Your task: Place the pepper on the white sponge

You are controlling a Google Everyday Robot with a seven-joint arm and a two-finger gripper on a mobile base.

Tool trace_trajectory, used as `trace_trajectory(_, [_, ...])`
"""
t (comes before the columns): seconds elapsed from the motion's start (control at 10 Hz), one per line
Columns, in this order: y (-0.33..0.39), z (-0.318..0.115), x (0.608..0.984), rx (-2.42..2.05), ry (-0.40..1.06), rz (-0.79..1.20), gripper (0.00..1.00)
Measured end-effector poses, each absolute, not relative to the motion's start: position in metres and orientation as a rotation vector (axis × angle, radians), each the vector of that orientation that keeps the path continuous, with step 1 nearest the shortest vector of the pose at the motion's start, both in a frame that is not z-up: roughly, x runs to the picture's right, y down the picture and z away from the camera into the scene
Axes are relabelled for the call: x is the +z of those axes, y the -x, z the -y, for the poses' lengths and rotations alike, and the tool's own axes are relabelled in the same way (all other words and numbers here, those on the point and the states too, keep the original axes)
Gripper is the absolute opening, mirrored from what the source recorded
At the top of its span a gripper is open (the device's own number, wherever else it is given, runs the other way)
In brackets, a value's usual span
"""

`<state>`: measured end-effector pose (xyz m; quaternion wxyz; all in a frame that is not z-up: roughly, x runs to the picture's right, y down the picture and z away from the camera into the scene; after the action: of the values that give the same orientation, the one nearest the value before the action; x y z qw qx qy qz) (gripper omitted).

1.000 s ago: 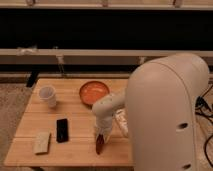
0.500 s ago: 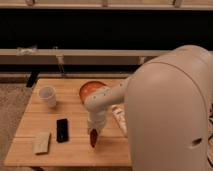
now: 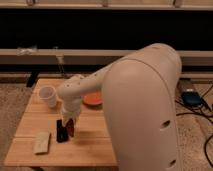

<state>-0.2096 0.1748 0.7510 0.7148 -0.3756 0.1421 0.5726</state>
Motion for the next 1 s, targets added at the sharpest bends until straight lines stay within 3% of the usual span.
trace_trajectory(0.5, [0.29, -0.195, 0.72, 1.004, 0.878, -0.209, 0.08])
trace_trajectory(1.0, [0.314, -0.218, 0.719, 0.965, 0.933, -0.237, 0.08])
